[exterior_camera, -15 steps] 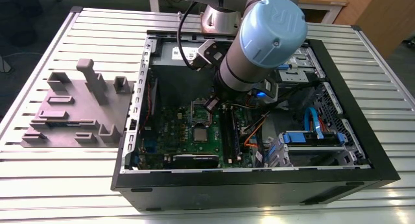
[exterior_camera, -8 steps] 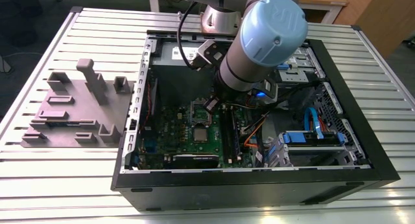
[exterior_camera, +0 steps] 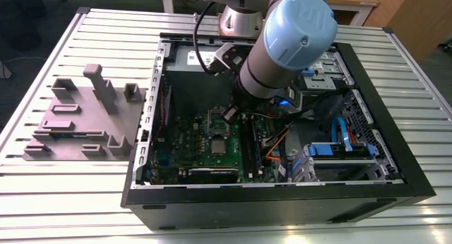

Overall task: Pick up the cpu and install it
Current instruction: 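Close the cpu cover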

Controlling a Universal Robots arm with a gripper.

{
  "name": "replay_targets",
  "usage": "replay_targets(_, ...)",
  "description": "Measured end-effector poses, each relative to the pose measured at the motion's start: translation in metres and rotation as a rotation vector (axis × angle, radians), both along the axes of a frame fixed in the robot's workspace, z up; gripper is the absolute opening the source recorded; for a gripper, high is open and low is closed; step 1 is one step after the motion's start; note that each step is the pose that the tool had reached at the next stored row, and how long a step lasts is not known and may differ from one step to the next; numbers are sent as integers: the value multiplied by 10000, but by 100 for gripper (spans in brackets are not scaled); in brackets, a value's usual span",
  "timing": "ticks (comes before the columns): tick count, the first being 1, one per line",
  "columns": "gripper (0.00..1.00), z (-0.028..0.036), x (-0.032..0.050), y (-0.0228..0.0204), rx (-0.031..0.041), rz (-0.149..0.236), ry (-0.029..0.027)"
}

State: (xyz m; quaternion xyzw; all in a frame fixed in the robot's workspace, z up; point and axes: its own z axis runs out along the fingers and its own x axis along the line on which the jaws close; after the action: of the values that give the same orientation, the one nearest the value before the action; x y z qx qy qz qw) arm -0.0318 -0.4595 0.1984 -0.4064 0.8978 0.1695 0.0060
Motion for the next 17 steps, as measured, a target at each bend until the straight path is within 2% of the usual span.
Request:
replay_targets(3, 10, 29, -1, 0, -77, 0, 52)
replay_targets(9, 10, 92, 0, 3, -154, 0, 89)
replay_targets(17, 10, 148, 0, 3, -512, -2, 114)
